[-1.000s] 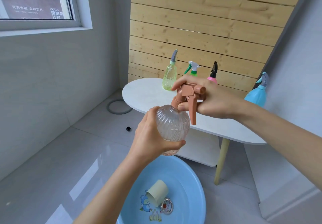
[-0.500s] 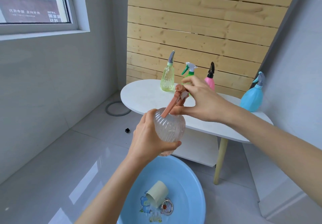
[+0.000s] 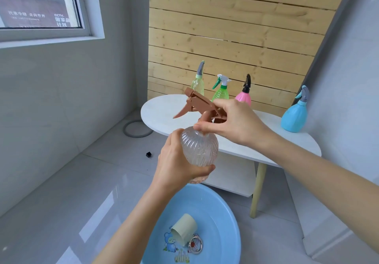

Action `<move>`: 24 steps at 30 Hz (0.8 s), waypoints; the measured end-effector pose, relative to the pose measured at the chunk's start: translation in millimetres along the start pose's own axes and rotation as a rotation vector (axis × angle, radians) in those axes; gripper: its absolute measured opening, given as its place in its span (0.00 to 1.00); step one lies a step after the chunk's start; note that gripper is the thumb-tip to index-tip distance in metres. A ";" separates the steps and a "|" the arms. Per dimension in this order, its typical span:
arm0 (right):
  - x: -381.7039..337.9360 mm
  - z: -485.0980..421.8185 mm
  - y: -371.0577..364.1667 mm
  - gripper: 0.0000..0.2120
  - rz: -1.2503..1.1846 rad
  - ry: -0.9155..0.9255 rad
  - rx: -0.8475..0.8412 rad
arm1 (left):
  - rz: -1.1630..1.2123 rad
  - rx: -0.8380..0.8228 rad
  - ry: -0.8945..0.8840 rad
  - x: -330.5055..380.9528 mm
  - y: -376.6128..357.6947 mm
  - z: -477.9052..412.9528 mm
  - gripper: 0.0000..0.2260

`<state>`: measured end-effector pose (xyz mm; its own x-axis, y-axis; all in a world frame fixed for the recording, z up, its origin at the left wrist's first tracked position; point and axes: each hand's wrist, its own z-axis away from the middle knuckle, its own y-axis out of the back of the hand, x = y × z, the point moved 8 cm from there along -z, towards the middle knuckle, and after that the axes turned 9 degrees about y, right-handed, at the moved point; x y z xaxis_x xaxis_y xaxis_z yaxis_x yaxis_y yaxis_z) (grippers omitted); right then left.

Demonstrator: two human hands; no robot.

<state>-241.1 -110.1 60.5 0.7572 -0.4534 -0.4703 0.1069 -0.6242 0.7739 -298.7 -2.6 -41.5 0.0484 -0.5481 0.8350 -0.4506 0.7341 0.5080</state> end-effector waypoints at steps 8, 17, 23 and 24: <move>8.1 6.7 -19.0 0.14 -0.431 -0.051 -0.147 | 0.012 0.005 0.007 -1.1 1.4 0.2 0.44; -3.7 5.7 -10.7 0.29 0.026 -0.050 0.091 | -0.033 0.017 -0.017 2.8 -0.8 3.6 0.45; -4.2 7.3 -19.3 0.18 -0.403 -0.037 -0.225 | -0.025 0.023 -0.017 -0.1 3.8 2.9 0.45; -3.3 7.5 -17.6 0.15 -0.388 -0.020 -0.159 | -0.023 0.024 -0.013 -0.5 3.6 2.9 0.46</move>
<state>-250.2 -102.4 45.3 0.6287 -0.2169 -0.7468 0.4813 -0.6458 0.5927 -302.9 -0.8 -40.7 0.0472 -0.5699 0.8204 -0.4705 0.7118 0.5215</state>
